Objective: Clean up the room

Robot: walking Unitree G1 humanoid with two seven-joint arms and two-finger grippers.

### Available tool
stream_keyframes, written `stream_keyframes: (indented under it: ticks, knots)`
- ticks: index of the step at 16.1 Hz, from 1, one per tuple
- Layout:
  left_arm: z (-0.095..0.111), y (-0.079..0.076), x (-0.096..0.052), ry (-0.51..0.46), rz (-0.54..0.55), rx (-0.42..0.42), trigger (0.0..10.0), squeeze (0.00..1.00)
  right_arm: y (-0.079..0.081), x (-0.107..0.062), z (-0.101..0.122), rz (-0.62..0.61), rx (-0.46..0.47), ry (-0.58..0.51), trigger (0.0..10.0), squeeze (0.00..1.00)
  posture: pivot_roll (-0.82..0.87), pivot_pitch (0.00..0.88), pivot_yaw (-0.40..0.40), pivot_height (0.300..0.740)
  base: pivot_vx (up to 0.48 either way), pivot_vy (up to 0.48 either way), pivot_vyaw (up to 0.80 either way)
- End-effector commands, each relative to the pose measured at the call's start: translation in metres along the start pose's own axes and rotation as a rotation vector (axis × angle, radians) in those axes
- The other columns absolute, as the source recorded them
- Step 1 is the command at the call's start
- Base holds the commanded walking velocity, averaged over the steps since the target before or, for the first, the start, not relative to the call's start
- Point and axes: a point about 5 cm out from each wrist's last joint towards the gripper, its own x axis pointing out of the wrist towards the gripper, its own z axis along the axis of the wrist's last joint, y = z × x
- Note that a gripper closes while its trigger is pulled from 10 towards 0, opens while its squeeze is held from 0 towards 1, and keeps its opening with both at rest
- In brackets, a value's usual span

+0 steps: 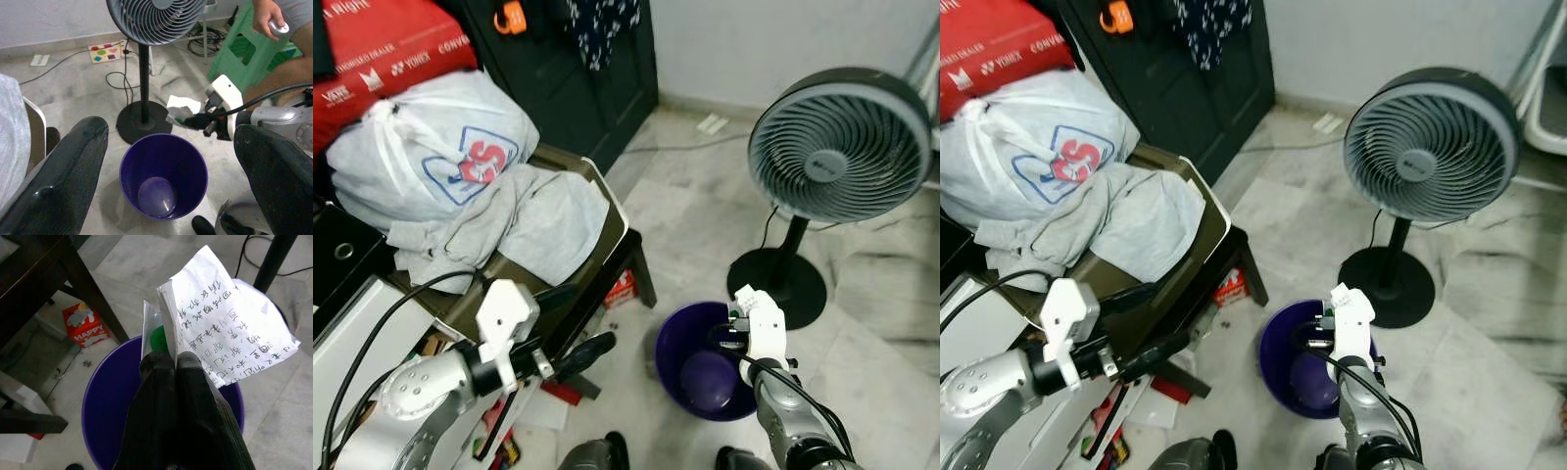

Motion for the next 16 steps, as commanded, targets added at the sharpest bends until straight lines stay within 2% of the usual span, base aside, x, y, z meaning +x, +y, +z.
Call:
stream_keyframes:
  ticks: [1, 6, 8, 11, 12, 16]
  knots:
    - [-0.001, -0.002, -0.001, 0.026, -0.025, 0.000, 10.0, 0.00, 0.007, -0.002, -0.008, 0.010, 0.010, 0.034, 10.0, 0.00, 0.19, 0.273, 0.233, 0.740, 0.000, 0.000, 0.00]
    - [0.000, -0.001, 0.003, 0.034, -0.022, 0.026, 10.0, 0.00, 0.008, -0.001, -0.010, 0.007, 0.050, 0.070, 10.0, 0.00, 0.19, 0.275, 0.254, 0.740, 0.000, 0.000, 0.00]
    - [0.001, 0.000, 0.003, 0.035, -0.014, 0.041, 10.0, 0.00, 0.018, 0.000, -0.010, 0.040, 0.034, 0.080, 10.0, 0.00, 0.20, 0.272, 0.258, 0.740, 0.000, 0.000, 0.00]
    - [0.002, 0.002, 0.001, 0.041, -0.002, 0.051, 10.0, 0.00, 0.022, 0.002, -0.008, 0.036, 0.055, 0.087, 10.0, 0.00, 0.21, 0.267, 0.256, 0.740, 0.000, 0.000, 0.00]
    - [0.002, 0.002, 0.001, 0.042, 0.001, 0.053, 10.0, 0.00, 0.022, 0.002, -0.007, 0.036, 0.058, 0.081, 10.0, 1.00, 0.21, 0.267, 0.256, 0.740, 0.000, 0.000, 0.00]
    - [0.002, 0.001, 0.002, 0.039, 0.006, 0.052, 10.0, 0.00, 0.021, 0.002, -0.007, 0.030, 0.055, 0.076, 10.0, 1.00, 0.20, 0.271, 0.254, 0.740, 0.000, 0.000, 0.00]
